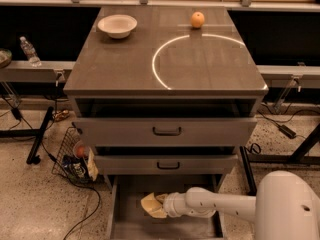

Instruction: Pick sponge from bottom drawer and place on counter

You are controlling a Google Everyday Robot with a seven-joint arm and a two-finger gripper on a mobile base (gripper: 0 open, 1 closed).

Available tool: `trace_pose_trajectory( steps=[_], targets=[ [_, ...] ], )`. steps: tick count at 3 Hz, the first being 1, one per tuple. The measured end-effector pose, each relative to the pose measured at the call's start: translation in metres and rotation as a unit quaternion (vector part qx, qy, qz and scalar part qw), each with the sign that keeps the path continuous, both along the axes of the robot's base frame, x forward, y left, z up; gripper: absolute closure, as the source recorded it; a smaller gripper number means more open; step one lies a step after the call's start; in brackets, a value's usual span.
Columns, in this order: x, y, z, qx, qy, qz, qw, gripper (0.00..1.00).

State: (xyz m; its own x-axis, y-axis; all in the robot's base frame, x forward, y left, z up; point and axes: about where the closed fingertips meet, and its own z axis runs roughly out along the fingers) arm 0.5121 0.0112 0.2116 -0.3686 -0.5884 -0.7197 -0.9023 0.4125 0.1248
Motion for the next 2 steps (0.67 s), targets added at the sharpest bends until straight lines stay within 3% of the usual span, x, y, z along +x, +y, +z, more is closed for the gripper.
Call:
trace_pose_trajectory(
  steps=[1, 2],
  targets=[
    [-0.0118, -0.017, 0.0571, -0.015, 0.009, 0.039, 0.9991, 1.0],
    [-0.0118, -0.017, 0.0571, -0.015, 0.009, 0.039, 0.9991, 1.0]
  ],
)
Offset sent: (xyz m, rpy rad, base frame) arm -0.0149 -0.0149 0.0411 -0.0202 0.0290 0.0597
